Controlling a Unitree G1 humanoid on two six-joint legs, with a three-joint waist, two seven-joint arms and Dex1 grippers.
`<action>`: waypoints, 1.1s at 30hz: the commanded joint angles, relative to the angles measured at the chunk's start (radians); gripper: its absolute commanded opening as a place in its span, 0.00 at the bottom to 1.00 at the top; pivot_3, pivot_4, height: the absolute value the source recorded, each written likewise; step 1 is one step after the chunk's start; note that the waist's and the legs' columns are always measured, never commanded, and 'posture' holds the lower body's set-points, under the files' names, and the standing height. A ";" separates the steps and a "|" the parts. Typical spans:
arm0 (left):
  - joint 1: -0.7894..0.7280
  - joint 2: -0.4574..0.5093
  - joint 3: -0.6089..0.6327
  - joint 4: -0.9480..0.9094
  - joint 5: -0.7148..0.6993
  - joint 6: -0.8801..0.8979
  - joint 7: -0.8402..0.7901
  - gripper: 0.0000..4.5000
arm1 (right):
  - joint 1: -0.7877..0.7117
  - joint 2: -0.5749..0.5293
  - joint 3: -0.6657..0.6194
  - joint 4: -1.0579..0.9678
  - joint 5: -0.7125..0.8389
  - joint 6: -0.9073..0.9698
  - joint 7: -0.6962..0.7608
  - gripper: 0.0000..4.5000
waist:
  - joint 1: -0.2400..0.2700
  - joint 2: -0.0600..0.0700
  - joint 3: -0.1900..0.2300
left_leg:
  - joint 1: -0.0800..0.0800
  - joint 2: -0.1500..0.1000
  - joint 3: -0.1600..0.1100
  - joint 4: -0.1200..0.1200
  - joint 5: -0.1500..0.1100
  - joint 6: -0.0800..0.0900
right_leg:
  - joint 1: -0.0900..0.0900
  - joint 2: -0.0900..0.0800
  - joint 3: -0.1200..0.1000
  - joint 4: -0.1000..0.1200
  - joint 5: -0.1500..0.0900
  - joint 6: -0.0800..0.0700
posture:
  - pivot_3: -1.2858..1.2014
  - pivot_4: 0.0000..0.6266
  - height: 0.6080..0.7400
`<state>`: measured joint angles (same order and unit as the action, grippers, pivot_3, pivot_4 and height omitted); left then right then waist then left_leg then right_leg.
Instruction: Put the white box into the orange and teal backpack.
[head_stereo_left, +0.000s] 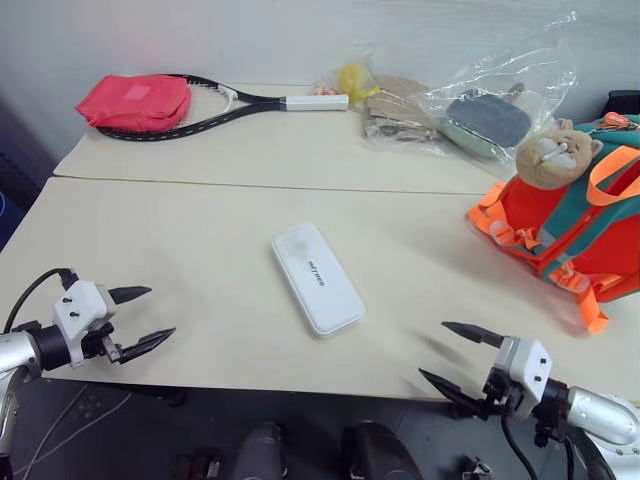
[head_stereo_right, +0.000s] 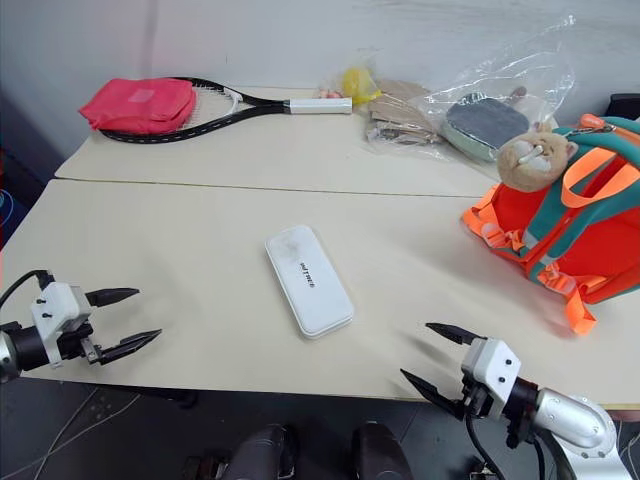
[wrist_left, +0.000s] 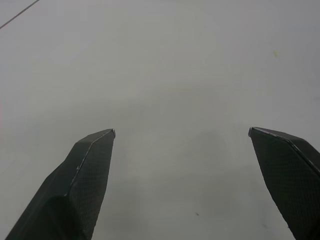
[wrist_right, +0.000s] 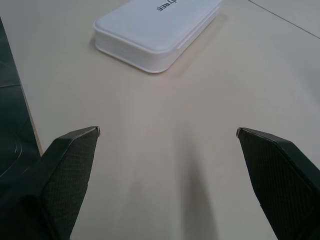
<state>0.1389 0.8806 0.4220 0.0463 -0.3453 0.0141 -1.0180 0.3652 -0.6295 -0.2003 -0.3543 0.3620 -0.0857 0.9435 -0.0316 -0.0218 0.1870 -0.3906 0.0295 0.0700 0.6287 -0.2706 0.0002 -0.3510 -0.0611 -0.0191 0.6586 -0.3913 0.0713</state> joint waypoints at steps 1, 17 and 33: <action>0.018 0.009 0.030 -0.029 0.004 -0.005 0.009 1.00 | -0.004 -0.007 -0.001 -0.016 0.004 0.004 -0.006 1.00 | 0.000 0.000 0.000 | 0.000 0.000 0.000 0.000 0.000 0.000 | 0.000 0.000 0.000 0.000 0.000 0.000 | 0.52 0.24 1.00; -0.685 -0.183 -0.344 0.157 0.100 0.355 0.249 0.68 | -0.130 -0.106 0.236 -0.240 0.086 0.318 0.026 0.66 | 0.030 -0.004 -0.002 | 0.004 -0.002 -0.004 0.004 0.000 0.001 | 0.008 0.000 -0.003 0.000 0.000 0.001 | 0.52 0.24 1.00; -1.229 -0.526 -0.505 1.102 0.366 -0.146 0.328 0.07 | -0.423 0.021 0.414 -0.056 -0.118 0.406 -0.112 0.00 | 0.029 -0.008 0.000 | -0.015 0.000 -0.001 0.021 0.002 -0.004 | -0.010 0.001 -0.003 0.009 0.001 0.002 | 0.52 0.24 1.00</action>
<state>-1.0608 0.3622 -0.0969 1.1495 0.0345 -0.0902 -0.6564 -0.0515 -0.6124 0.2288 -0.3995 0.2441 0.3188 0.8486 -0.0026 -0.0303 0.1865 -0.4058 0.0292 0.0688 0.6496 -0.2687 -0.0037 -0.3607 -0.0598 -0.0230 0.6671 -0.3905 0.0738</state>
